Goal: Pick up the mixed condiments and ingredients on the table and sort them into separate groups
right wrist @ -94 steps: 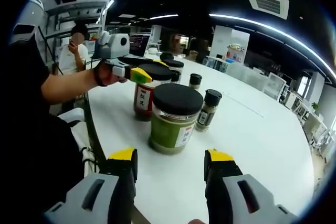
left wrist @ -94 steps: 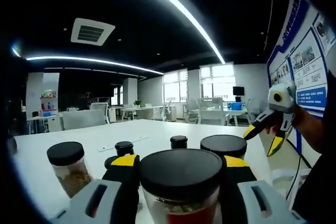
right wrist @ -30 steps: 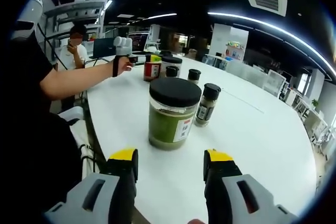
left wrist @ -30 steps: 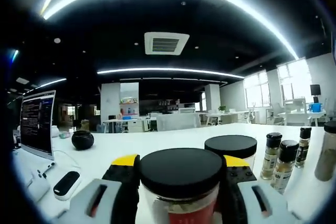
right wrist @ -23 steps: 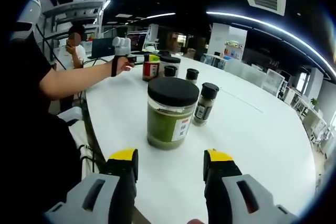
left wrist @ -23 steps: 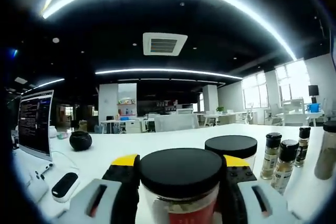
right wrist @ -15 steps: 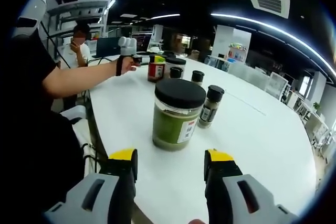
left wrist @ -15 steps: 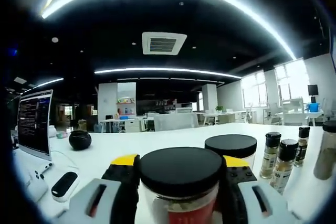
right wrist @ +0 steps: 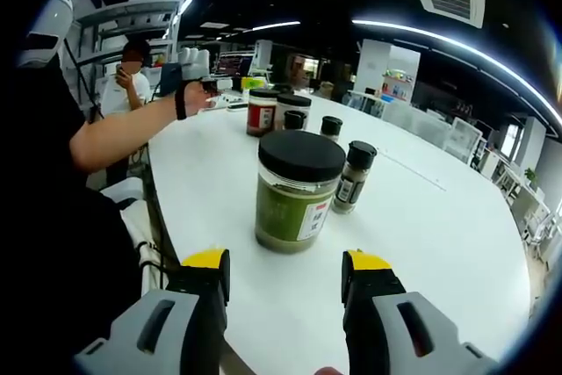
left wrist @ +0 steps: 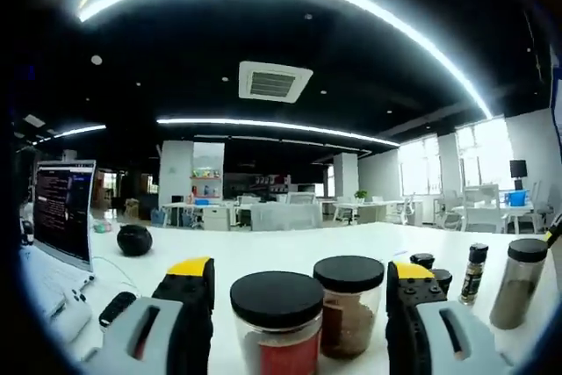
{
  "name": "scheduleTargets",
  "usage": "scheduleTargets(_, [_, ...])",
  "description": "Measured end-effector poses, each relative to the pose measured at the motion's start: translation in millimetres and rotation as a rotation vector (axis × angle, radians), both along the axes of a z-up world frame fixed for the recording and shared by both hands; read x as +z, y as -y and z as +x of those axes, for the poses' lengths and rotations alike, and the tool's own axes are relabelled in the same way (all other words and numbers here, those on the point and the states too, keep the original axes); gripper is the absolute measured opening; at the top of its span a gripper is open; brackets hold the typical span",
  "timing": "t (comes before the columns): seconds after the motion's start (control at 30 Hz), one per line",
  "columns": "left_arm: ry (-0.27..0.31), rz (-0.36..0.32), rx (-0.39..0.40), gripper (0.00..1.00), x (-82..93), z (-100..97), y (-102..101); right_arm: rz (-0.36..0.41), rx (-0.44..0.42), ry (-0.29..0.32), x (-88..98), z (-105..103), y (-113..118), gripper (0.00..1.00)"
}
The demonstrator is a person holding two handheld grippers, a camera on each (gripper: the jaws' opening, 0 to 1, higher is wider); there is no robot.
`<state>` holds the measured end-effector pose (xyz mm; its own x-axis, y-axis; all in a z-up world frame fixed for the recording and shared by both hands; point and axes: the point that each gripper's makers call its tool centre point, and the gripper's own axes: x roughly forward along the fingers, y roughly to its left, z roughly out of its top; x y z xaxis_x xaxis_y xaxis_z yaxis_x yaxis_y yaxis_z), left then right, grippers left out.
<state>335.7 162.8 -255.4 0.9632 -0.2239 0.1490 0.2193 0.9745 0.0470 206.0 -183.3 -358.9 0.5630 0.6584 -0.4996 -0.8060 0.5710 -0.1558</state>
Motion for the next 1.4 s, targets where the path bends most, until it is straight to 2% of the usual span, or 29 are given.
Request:
scheduleTargets(0.1, [0.008,0.018,-0.099,0.87,9.8,-11.5,36,-0.006,-0.009,-0.002,-1.3,0,2,0.51])
scheduleTargets(0.13, [0.0,0.025,-0.153,0.85,7.5,-11.3,38,-0.007,-0.01,-0.005,-1.7,0,3,0.51])
scheduleTargets(0.17, [-0.04,0.048,-0.216,0.83,3.8,-12.2,53,-0.009,-0.01,-0.006,-1.7,-2,3,0.51])
scheduleTargets(0.2, [-0.048,0.069,-0.232,0.82,3.3,-11.8,59,-0.009,-0.01,-0.005,-0.9,-2,3,0.51])
scheduleTargets(0.3, [-0.069,0.123,-0.364,0.88,3.8,-21.1,99,0.005,-0.011,0.001,4.1,-4,4,0.51])
scheduleTargets(0.4, [-0.1,0.181,-0.51,0.92,-5.5,-32.2,136,0.003,-0.02,0.005,5.3,-3,7,0.51])
scheduleTargets(0.47, [-0.131,0.242,-0.554,0.93,-18.0,-36.1,153,0.005,-0.026,0.003,5.3,-3,9,0.51])
scheduleTargets(0.5, [-0.144,0.259,-0.568,0.92,-22.5,-37.7,158,0.005,-0.028,0.003,5.3,-4,9,0.51])
scheduleTargets(0.57, [-0.139,0.236,-0.581,0.93,-22.2,-36.3,163,0.006,-0.03,0.001,4.5,-4,10,0.51])
scheduleTargets(0.63, [-0.175,0.19,-0.629,0.94,-25.8,-38.4,172,0.005,-0.031,-0.008,2.3,-5,11,0.51])
scheduleTargets(0.73, [-0.198,0.201,-0.717,0.94,-32.9,-47.6,187,-0.002,-0.031,-0.009,1.2,-4,13,0.51])
scheduleTargets(0.83, [-0.222,0.159,-0.783,0.94,-35.2,-54.0,198,0.003,-0.036,-0.009,2.1,-4,14,0.51])
scheduleTargets(0.9, [-0.231,0.148,-0.79,0.94,-35.8,-45.8,199,0.003,-0.04,-0.011,1.2,-3,15,0.51])
scheduleTargets(1.0, [-0.239,0.15,-0.851,0.94,-38.9,-53.3,214,-0.002,-0.041,-0.021,-2.1,-3,15,0.51])
scheduleTargets(1.13, [-0.256,0.163,-0.888,0.94,-46.1,-53.7,224,0.004,-0.039,-0.029,-2.0,-2,16,0.51])
scheduleTargets(1.23, [-0.269,0.175,-0.916,0.94,-52.0,-63.9,240,0.007,-0.042,-0.023,0.1,-2,17,0.5])
scheduleTargets(1.4, [-0.262,0.222,-0.92,0.94,-57.4,-67.3,250,0.001,-0.046,-0.024,0.0,-1,19,0.5])
